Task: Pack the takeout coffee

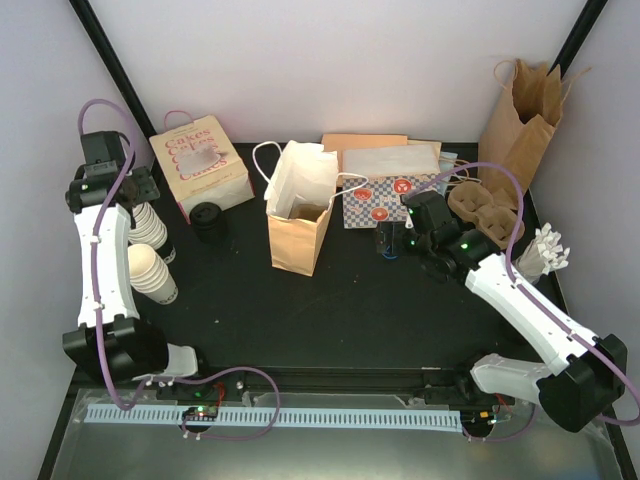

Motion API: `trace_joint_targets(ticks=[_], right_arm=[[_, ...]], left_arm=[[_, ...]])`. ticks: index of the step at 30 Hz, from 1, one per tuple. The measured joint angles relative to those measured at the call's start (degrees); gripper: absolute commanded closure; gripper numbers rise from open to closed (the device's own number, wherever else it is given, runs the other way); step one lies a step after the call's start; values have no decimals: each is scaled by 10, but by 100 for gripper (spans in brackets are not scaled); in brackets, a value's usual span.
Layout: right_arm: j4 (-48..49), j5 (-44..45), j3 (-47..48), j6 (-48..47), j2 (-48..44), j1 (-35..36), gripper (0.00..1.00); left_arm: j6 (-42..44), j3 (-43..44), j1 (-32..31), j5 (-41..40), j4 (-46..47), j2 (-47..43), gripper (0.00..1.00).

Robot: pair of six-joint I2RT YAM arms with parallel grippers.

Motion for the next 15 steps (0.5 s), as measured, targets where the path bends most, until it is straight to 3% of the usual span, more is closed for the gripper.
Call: trace_joint_targets(ticks=[7, 15], right_arm=[[0, -2, 0, 2, 0, 0, 0], [0, -2, 0, 2, 0, 0, 0]], left_arm=[[-7, -22, 1, -3, 3, -13, 51], [-11, -21, 3, -12, 9, 18, 59]])
